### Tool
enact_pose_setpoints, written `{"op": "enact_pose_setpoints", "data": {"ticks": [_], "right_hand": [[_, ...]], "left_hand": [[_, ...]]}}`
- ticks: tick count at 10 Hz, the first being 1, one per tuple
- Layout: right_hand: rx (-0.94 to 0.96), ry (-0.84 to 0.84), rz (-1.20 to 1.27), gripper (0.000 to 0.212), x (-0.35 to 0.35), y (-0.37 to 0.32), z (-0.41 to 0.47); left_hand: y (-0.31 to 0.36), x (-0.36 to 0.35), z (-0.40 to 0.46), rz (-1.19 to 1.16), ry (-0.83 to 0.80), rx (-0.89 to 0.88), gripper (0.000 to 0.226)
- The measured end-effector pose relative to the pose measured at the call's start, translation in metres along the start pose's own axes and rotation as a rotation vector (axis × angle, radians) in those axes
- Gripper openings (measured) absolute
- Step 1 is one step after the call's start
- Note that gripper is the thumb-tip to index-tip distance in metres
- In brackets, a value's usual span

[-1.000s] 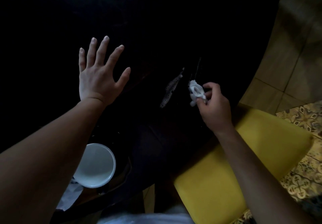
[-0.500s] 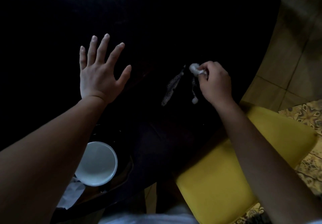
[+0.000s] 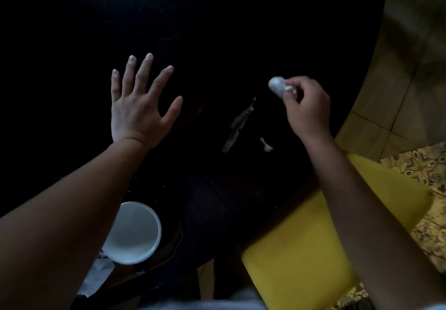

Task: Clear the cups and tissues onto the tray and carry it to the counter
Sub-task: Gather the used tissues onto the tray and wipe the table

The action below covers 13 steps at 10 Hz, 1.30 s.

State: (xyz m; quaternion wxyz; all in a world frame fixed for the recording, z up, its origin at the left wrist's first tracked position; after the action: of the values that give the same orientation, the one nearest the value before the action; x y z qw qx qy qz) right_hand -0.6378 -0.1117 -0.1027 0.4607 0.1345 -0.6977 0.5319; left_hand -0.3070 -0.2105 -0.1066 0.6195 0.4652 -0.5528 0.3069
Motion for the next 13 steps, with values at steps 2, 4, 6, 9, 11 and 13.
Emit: {"op": "enact_pose_setpoints", "data": {"ticks": [2, 4, 6, 9, 11, 13], "right_hand": [[-0.045, -0.120, -0.148, 0.024, -0.025, 0.016, 0.029], [-0.014, -0.204, -0.156, 0.019, -0.028, 0.015, -0.046], [-0.015, -0.276, -0.094, 0.014, -0.029, 0.009, -0.106], [-0.040, -0.082, -0.068, 0.023, -0.015, 0.002, -0.004], [-0.040, -0.076, -0.136, 0.019, -0.030, 0.002, -0.021], [0.056, -0.244, -0.187, 0.010, -0.029, 0.001, -0.101]], "left_hand": [[0.000, -0.001, 0.000, 0.003, 0.005, -0.002, 0.066], [0.000, -0.001, 0.000, 0.011, 0.001, -0.006, 0.066], [0.000, -0.001, 0.000, 0.007, -0.003, -0.008, 0.066], [0.000, -0.001, 0.000, 0.002, 0.019, -0.010, 0.065], [0.001, -0.001, 0.000, -0.003, 0.023, -0.006, 0.063], [0.003, -0.001, 0.002, -0.006, 0.010, -0.002, 0.063]]}}
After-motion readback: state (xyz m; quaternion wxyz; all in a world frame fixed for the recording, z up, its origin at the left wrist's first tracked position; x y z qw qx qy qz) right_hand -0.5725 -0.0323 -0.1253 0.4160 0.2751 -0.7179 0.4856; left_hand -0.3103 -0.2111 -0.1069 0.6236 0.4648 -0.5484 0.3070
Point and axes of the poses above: each hand's wrist, its own z-axis towards the middle knuckle, its own x-axis out of the back of the hand, y = z × x, the point moved 7 cm from there along z, towards the middle knuckle, and after that the axes turned 2 degrees about -y, right-handed, at the moved point
